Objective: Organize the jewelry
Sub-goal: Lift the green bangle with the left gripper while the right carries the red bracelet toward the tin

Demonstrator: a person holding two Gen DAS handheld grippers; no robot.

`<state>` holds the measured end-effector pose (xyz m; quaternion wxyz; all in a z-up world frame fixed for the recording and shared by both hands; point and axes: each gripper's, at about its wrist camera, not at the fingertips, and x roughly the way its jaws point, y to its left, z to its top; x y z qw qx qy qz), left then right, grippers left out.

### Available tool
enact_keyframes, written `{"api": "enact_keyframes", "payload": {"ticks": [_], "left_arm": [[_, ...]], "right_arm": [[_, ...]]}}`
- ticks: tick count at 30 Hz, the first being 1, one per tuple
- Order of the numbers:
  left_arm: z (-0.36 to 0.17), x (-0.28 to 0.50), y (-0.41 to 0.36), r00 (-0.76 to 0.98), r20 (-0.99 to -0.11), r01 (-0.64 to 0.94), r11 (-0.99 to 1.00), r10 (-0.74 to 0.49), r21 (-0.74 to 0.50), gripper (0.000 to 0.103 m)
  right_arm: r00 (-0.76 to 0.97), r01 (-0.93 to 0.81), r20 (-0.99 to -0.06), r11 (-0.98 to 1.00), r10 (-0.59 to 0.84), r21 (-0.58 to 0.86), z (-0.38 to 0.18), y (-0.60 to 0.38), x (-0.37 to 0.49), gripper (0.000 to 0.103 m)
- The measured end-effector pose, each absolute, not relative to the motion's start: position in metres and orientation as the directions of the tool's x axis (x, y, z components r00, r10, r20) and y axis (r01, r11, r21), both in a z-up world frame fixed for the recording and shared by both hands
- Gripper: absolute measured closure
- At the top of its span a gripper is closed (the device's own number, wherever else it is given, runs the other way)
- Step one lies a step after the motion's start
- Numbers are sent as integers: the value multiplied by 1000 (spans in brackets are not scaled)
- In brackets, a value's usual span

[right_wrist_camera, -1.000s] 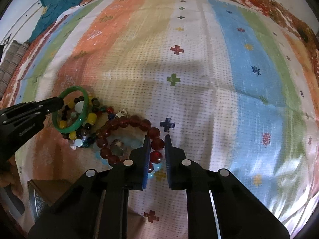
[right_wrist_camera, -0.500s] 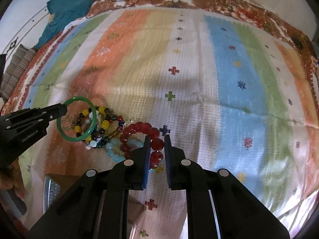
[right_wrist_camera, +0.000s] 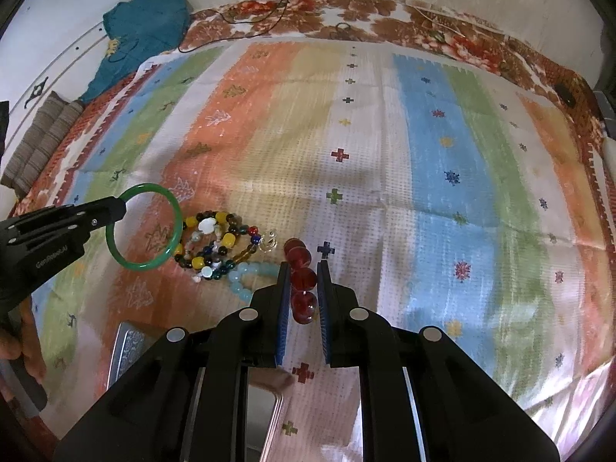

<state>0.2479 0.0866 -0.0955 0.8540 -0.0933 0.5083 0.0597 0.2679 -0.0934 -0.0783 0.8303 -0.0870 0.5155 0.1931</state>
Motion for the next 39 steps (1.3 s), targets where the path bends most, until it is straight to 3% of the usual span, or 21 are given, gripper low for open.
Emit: {"api": "enact_keyframes", "payload": {"ticks": [31, 39], "left_arm": [[-35, 178, 57, 588, -805, -99, 981, -79, -168, 95], [-29, 158, 46, 611, -788, -78, 985, -73, -153, 95]], "right_arm": [[525, -450, -784, 890, 332, 76, -3, -107, 197, 89], [518, -452, -783, 887, 344, 90, -6, -111, 181, 89]]}}
